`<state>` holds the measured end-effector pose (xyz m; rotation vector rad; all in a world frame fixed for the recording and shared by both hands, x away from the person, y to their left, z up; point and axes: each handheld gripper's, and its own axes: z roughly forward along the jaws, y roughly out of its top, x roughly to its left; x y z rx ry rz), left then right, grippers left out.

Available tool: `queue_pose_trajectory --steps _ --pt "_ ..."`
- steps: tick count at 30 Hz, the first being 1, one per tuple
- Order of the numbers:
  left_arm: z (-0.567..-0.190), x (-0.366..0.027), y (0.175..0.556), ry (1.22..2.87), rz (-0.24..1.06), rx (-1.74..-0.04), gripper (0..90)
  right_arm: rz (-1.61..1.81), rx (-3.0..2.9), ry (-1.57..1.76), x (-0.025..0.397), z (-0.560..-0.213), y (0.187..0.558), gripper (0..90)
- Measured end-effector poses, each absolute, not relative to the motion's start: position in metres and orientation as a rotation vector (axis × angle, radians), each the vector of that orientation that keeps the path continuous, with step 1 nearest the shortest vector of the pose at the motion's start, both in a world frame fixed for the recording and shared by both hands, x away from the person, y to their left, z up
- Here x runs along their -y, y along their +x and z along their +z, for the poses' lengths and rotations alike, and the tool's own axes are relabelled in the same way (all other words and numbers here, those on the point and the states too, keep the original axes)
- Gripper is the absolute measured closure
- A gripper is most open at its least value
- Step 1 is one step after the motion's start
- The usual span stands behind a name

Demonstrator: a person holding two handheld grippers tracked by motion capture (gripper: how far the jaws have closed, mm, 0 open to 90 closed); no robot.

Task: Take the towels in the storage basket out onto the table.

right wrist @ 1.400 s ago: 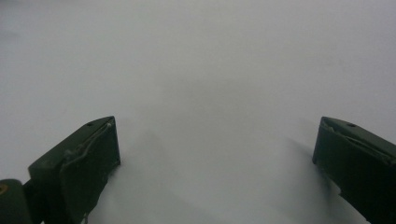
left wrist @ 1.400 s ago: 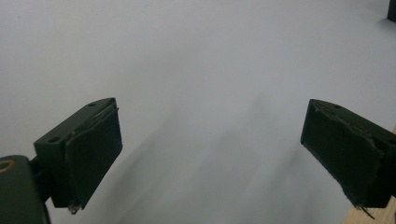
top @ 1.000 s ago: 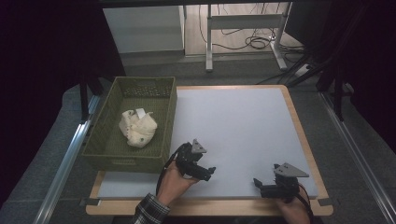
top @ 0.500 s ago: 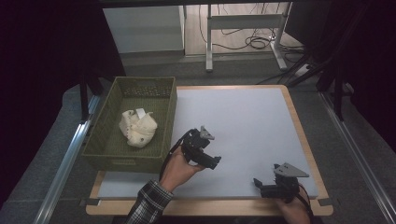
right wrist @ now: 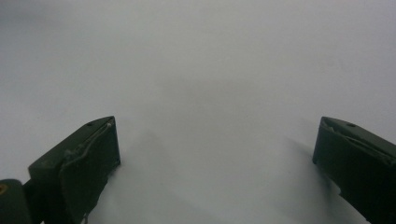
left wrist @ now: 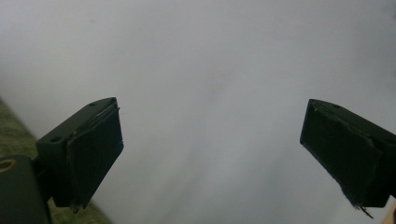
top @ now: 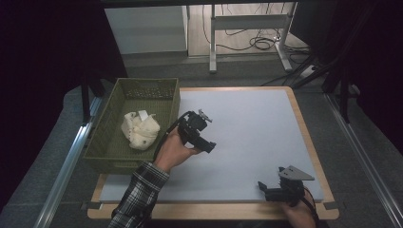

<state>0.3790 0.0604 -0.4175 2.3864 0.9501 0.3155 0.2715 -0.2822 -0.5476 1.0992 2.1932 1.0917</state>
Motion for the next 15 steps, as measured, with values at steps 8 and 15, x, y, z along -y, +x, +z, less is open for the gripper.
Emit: queue_pose_trajectory --steps 8,15 --pt "-0.401 -0.087 0.395 2.391 0.364 -1.010 5.9 1.092 -2.193 1.099 0.282 -0.548 0.271 0.5" --pt "-0.384 -0.112 0.405 2.376 0.393 -1.078 5.9 1.092 -2.193 1.098 0.282 -0.548 0.272 0.5"
